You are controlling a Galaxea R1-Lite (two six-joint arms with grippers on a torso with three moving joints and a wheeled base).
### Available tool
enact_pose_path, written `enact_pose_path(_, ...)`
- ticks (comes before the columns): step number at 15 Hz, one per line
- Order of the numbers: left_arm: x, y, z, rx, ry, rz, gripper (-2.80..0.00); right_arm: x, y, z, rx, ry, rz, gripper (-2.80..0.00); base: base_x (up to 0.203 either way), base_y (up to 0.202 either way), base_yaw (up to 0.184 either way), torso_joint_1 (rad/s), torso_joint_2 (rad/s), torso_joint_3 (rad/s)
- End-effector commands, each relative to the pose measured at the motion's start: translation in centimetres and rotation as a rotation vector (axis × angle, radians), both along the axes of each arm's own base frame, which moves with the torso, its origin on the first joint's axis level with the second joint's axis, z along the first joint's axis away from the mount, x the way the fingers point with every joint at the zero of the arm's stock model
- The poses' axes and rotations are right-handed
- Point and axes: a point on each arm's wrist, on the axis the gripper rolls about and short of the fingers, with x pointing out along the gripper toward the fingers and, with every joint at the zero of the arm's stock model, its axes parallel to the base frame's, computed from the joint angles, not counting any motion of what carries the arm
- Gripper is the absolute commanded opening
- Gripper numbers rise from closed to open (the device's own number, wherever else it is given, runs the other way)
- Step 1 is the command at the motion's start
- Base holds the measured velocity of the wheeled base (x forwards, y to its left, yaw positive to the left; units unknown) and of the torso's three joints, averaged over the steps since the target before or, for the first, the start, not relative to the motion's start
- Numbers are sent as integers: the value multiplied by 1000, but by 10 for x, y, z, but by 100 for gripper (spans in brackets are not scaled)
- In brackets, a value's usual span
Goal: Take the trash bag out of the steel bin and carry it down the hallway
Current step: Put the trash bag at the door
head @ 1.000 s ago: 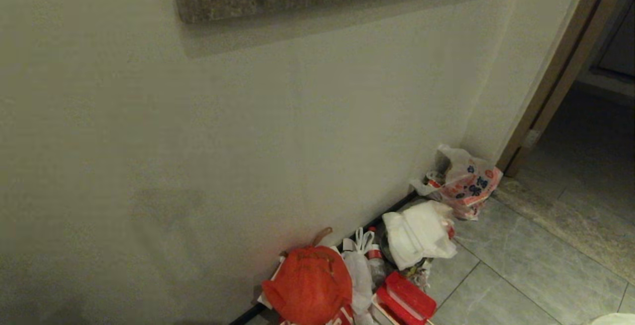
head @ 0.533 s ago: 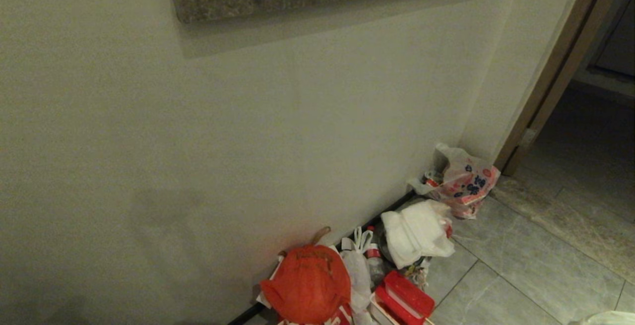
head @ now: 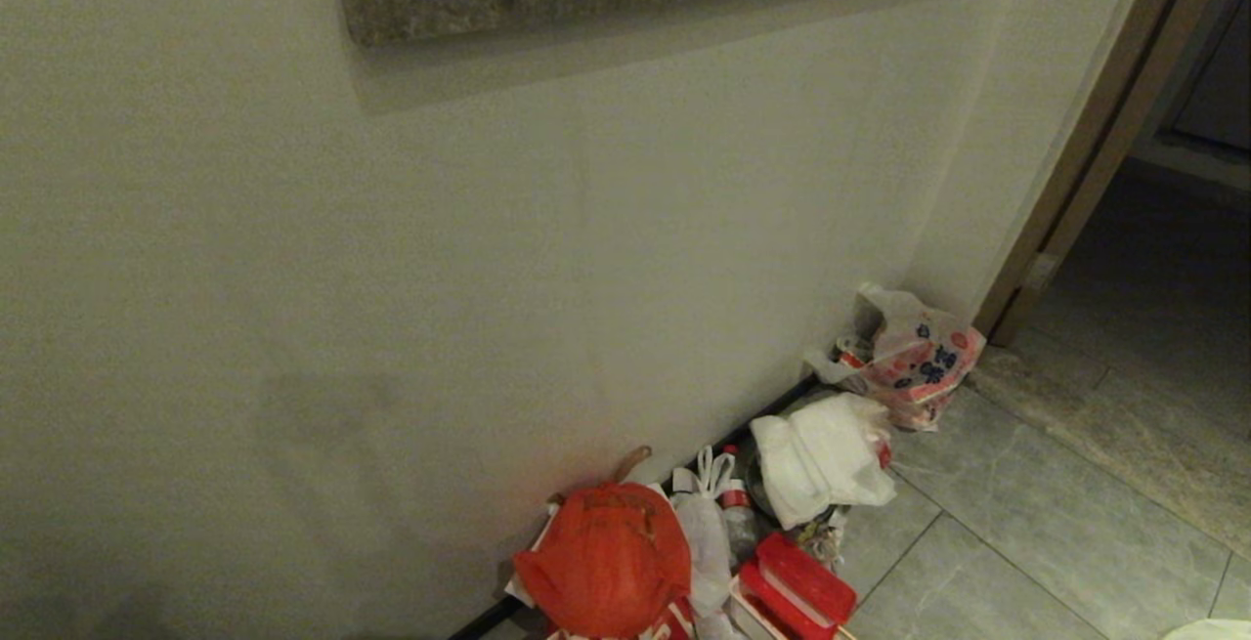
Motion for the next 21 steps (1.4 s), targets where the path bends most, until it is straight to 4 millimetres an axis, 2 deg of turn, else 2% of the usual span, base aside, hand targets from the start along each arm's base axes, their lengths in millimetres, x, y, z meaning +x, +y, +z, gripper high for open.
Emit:
enact_pose_path(1, 0, 0, 0, 0, 1, 1, -280, 2, 0, -7, -1, 24, 1, -280, 0, 0, 0, 0, 0, 0)
enact_pose_path(21, 0, 0, 0, 0, 2, 1, -280, 2, 0, -7, 1, 24, 1, -280, 0, 0, 0, 0, 0, 0)
